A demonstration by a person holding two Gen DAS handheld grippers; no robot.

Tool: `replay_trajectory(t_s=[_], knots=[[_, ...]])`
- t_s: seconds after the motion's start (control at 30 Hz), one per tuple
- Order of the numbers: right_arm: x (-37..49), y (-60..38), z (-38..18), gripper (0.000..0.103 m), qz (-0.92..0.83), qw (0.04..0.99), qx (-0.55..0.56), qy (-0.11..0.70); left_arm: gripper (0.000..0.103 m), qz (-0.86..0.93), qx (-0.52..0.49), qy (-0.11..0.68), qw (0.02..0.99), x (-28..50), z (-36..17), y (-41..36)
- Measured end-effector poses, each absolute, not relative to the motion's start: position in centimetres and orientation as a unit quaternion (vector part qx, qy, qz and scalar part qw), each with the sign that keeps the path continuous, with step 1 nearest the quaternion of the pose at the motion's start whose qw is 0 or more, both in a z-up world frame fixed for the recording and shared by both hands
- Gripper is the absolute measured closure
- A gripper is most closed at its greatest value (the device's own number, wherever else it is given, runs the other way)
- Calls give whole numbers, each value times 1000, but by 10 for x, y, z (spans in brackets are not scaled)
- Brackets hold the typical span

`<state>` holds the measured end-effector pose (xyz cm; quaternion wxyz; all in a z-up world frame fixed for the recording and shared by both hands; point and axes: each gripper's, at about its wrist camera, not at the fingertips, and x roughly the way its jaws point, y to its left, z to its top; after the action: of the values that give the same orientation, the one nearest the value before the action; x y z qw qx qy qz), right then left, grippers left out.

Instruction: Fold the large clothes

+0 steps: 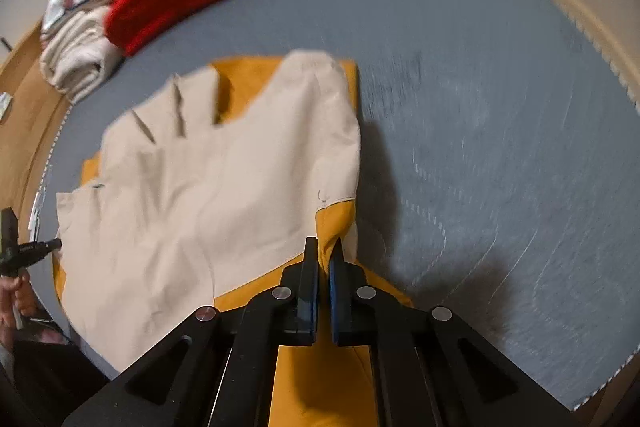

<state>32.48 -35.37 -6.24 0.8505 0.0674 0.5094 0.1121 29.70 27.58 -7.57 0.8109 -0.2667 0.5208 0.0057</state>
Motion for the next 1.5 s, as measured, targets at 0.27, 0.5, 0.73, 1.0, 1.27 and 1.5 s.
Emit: replay_trajectory(t_s=[0.27, 0.5, 0.73, 1.0, 1.27, 1.5], knots=[[306, -346, -20, 100, 99, 901, 41, 420, 101, 3, -271, 454, 849, 296, -48, 281], [336, -347, -76, 93, 58, 842, 59, 533, 101, 6, -292, 525, 800, 308, -84, 288], [341, -358, -89, 85, 66, 825, 98, 553, 77, 1, -292, 566, 771, 306, -97, 282], [340, -364, -91, 85, 64, 822, 83, 559, 96, 8, -268, 582, 768, 303, -102, 273], [327, -349, -37, 101, 69, 882, 50, 464, 101, 10, -267, 450, 852, 306, -40, 284], [339, -338, 0, 101, 45, 932, 51, 355, 101, 52, -215, 409, 886, 327, -31, 275]])
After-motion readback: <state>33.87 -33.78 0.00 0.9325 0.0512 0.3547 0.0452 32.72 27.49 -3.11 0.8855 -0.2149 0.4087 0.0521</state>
